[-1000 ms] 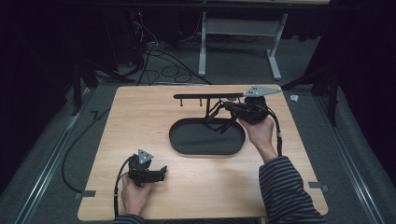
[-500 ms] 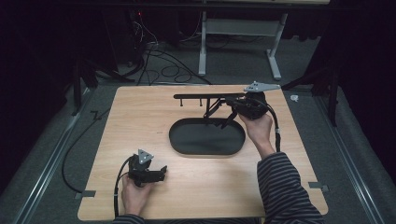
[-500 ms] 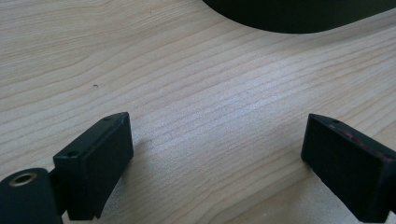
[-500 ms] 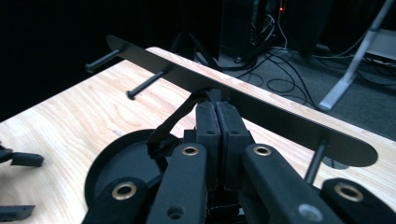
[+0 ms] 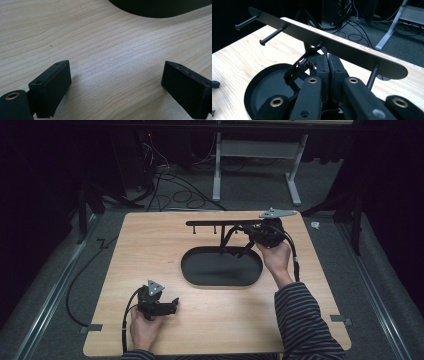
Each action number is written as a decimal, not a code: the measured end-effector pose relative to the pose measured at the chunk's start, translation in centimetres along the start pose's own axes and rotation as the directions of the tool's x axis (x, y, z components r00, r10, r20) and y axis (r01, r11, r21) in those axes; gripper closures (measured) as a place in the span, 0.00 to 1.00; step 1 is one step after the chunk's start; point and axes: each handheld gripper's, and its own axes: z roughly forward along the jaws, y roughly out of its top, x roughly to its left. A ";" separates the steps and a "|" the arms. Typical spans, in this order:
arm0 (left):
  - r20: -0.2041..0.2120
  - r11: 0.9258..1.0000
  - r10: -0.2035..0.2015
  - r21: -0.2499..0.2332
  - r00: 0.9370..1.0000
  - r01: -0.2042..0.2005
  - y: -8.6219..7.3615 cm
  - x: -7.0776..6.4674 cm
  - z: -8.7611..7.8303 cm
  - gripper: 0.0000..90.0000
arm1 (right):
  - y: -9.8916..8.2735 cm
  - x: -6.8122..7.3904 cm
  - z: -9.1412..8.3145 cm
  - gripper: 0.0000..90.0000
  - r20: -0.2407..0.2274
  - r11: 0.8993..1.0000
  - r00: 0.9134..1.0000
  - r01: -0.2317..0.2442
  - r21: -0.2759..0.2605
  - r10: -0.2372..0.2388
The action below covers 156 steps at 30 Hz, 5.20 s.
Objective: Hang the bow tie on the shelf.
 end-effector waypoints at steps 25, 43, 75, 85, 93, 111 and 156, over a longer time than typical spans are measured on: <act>0.000 1.000 0.000 0.000 1.000 0.000 0.0 0.0 0.0 0.10 | -1.5 -0.5 -1.9 0.84 -0.002 0.998 0.999 -0.039 -0.044 0.039; 0.000 1.000 -0.002 -0.001 1.000 0.002 0.0 0.0 0.0 0.11 | -3.0 -1.1 -4.2 0.77 0.003 0.996 0.998 -0.055 -0.065 0.056; -0.004 1.000 -0.004 -0.003 1.000 0.004 0.0 0.0 -0.1 0.12 | -6.0 -2.0 -7.9 0.72 0.016 0.991 0.996 -0.085 -0.103 0.087; -0.005 1.000 -0.006 -0.006 1.000 0.006 0.0 0.1 -0.1 0.13 | -7.2 -2.3 -9.1 0.71 0.015 0.987 0.994 -0.110 -0.116 0.112; -0.006 1.000 -0.007 -0.007 1.000 0.007 0.0 0.1 -0.1 0.13 | -8.2 -2.3 -9.9 0.70 0.026 0.987 0.993 -0.115 -0.117 0.119; -0.007 1.000 -0.007 -0.007 1.000 0.007 0.0 0.0 -0.1 0.13 | -10.4 -1.9 -10.7 0.69 0.029 0.985 0.991 -0.128 -0.119 0.132; -0.007 1.000 -0.006 -0.006 1.000 0.006 0.0 0.0 -0.1 0.13 | -14.2 -0.4 -10.7 0.67 0.021 0.985 0.989 -0.147 -0.095 0.149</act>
